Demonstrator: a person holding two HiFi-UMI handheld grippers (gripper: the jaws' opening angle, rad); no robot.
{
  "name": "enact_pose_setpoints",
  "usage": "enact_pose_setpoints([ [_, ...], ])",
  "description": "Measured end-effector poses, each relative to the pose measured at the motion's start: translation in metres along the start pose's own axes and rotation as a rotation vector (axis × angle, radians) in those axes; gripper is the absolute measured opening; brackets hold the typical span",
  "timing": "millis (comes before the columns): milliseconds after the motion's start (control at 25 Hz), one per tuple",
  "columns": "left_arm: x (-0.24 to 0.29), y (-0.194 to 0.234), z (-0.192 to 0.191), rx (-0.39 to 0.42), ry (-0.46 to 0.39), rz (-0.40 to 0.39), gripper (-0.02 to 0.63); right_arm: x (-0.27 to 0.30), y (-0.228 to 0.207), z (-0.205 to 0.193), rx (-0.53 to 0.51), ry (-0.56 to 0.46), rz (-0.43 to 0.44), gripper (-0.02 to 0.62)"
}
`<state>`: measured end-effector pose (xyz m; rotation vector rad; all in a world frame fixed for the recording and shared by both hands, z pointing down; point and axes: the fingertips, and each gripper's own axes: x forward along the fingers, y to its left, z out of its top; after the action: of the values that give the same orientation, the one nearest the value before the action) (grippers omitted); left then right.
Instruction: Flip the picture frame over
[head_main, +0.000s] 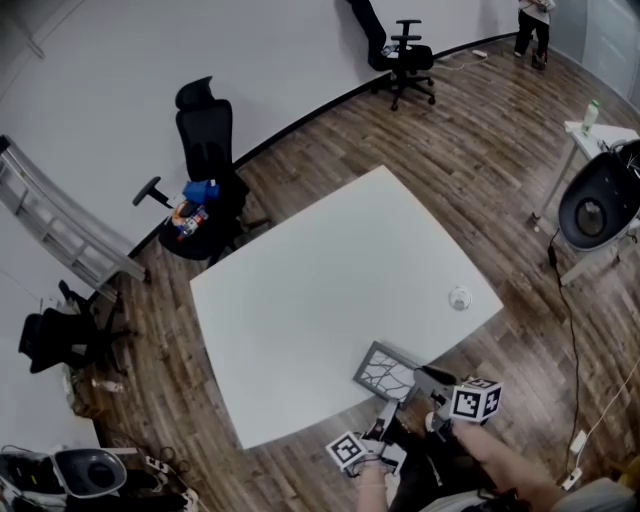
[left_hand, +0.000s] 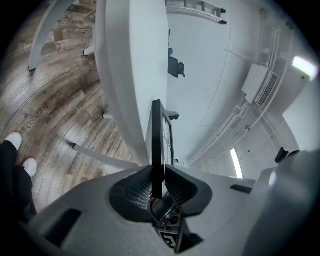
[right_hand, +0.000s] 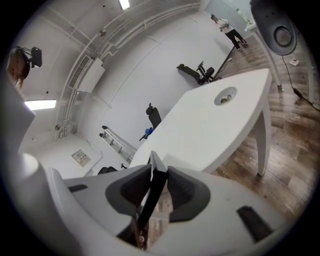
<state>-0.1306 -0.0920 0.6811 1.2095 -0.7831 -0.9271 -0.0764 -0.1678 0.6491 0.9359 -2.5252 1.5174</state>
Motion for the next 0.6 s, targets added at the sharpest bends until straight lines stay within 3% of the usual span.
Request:
enact_pose_setpoints([
  [320,0.005,-0.008,0.008,0.054,-0.005,0.024,0.105,-0.008,0.025,0.025,-0.195,-0.067,-0.014,0.089],
  [440,0.007,-0.025,0.009,0.100,0.006,0.012,0.123,-0.009,0.036,0.030,-0.350,-0.071,-0.026,0.089],
  [520,0.007,-0.037,0.010,0.193,0.030,0.064,0.123,-0.010,0.049,0.026,-0.518,-0.069,-0.024,0.089],
  [600,-0.002,-0.039,0.020,0.421,0.077,0.228,0.123,-0.009,0.062,0.018,-0.691,-0.065,-0.016,0.084],
])
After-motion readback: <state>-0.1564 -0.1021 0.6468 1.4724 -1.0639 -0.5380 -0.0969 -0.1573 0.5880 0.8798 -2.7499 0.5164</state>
